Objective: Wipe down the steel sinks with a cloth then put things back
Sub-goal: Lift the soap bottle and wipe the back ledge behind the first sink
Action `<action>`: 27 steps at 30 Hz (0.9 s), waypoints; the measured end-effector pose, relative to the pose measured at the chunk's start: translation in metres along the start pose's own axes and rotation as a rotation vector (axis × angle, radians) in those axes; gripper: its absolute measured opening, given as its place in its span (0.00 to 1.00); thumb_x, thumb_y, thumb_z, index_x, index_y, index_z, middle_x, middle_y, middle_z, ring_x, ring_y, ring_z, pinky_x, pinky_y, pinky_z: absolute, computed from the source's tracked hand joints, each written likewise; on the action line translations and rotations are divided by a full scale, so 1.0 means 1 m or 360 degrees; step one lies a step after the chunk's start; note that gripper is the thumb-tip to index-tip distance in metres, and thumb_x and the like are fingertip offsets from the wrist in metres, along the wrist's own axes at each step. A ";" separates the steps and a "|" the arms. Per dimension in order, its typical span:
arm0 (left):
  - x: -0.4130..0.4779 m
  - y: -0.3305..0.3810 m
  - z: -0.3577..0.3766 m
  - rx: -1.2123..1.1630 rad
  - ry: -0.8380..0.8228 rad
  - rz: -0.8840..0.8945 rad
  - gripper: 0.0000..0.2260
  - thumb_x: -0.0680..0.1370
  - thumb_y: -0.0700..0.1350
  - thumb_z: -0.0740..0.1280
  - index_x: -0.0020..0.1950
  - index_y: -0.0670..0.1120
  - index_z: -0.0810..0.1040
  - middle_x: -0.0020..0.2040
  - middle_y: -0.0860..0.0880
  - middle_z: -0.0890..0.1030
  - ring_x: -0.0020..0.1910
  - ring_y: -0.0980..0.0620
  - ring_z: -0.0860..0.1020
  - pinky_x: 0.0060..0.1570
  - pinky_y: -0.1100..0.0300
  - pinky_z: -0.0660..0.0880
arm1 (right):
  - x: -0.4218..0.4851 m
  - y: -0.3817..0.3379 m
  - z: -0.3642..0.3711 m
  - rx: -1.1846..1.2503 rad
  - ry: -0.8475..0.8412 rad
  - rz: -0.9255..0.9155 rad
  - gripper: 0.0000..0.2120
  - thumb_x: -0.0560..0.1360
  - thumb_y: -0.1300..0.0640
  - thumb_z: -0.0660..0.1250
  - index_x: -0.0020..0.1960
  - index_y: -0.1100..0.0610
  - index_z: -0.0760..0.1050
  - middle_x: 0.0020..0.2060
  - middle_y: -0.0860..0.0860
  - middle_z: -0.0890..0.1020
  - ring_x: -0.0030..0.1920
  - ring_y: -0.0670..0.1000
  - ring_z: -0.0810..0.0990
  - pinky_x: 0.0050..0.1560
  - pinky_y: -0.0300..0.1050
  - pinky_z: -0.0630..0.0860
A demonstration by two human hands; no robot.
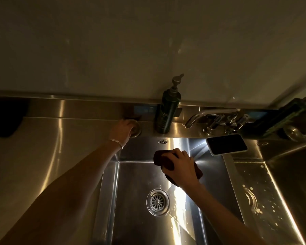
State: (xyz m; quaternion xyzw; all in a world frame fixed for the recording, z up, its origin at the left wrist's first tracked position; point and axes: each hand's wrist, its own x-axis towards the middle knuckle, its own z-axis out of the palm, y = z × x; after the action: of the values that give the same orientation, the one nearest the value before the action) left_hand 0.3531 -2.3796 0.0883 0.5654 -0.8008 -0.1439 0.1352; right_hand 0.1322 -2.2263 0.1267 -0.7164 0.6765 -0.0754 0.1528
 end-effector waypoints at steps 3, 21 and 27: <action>0.005 -0.011 0.004 -0.0051 0.0043 0.0073 0.12 0.73 0.34 0.68 0.55 0.39 0.80 0.56 0.37 0.79 0.53 0.35 0.76 0.56 0.47 0.73 | 0.014 -0.015 0.006 -0.0025 0.0021 0.0023 0.20 0.72 0.47 0.68 0.62 0.48 0.74 0.61 0.50 0.75 0.59 0.57 0.72 0.58 0.51 0.66; -0.076 -0.105 -0.087 0.0310 0.0171 0.0211 0.09 0.64 0.37 0.78 0.42 0.39 0.83 0.42 0.39 0.82 0.40 0.37 0.80 0.41 0.48 0.77 | 0.162 -0.113 0.050 -0.0144 0.0143 0.0236 0.19 0.77 0.48 0.62 0.67 0.47 0.68 0.66 0.53 0.68 0.64 0.62 0.67 0.61 0.61 0.65; -0.085 -0.121 -0.083 0.0257 0.0180 0.0083 0.08 0.66 0.35 0.75 0.44 0.37 0.83 0.43 0.38 0.82 0.42 0.37 0.80 0.44 0.46 0.77 | 0.156 -0.143 0.083 -0.0332 0.0037 -0.0134 0.20 0.76 0.46 0.63 0.67 0.46 0.68 0.65 0.53 0.70 0.62 0.64 0.69 0.61 0.62 0.64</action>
State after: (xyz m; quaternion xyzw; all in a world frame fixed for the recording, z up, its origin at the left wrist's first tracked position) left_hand 0.5167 -2.3446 0.1141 0.5606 -0.8153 -0.0431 0.1381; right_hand 0.3054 -2.3662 0.0788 -0.7554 0.6517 -0.0191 0.0662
